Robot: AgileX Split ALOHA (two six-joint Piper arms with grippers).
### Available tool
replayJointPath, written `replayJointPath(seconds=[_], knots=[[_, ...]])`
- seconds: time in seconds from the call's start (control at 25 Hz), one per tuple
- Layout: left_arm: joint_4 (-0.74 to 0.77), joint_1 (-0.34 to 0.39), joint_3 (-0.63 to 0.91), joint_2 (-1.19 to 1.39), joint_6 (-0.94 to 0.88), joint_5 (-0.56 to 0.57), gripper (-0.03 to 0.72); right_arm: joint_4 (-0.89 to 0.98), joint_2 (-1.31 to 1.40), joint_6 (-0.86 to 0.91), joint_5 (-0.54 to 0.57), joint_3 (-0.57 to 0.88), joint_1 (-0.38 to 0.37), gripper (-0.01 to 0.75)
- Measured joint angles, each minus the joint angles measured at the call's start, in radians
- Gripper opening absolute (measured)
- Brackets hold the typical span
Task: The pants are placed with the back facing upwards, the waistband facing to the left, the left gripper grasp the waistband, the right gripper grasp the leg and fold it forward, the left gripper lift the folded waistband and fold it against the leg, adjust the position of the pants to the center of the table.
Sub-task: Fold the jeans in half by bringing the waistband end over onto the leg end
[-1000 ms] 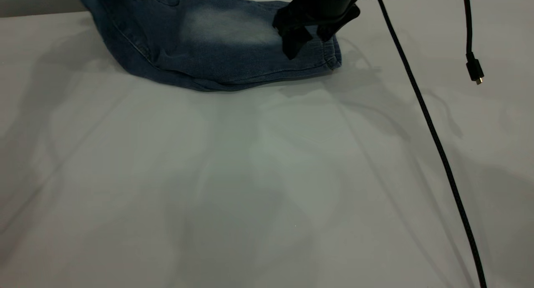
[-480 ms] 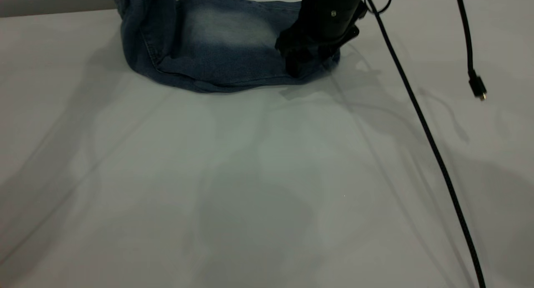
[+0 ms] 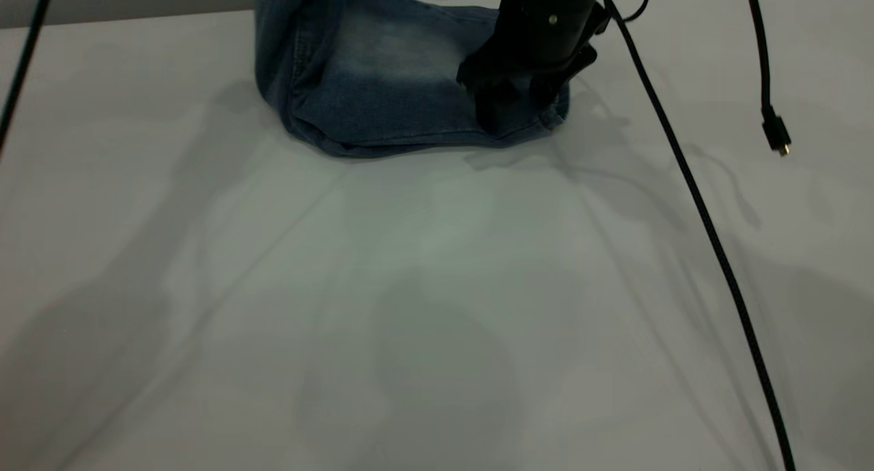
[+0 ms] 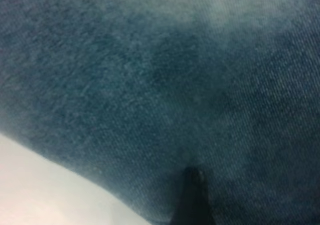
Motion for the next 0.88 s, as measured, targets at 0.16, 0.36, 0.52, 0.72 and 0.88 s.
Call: replayJointPath(seconds=[0.16,0.36,0.52,0.72,0.88], knots=[[0.009,-0.006,0.0,0.0,0.0,-0.001,0.075,-0.015,-0.078,0.0,-0.002,-0.001,0.0,0.498],[-0.032,-0.026,0.0,0.0,0.011,-0.001,0.075,-0.064,-0.166,0.021,0.031,-0.001,-0.009,0.498],[-0.082,-0.055,0.0,0.001,0.032,-0.001,0.075,-0.133,-0.214,0.091,0.113,-0.002,-0.042,0.498],[-0.073,-0.09,0.0,0.01,0.034,-0.002,0.075,-0.25,-0.274,0.185,0.169,-0.002,-0.099,0.498],[-0.072,-0.114,0.002,0.012,0.071,-0.002,0.075,-0.268,-0.324,0.221,0.168,-0.002,-0.137,0.498]])
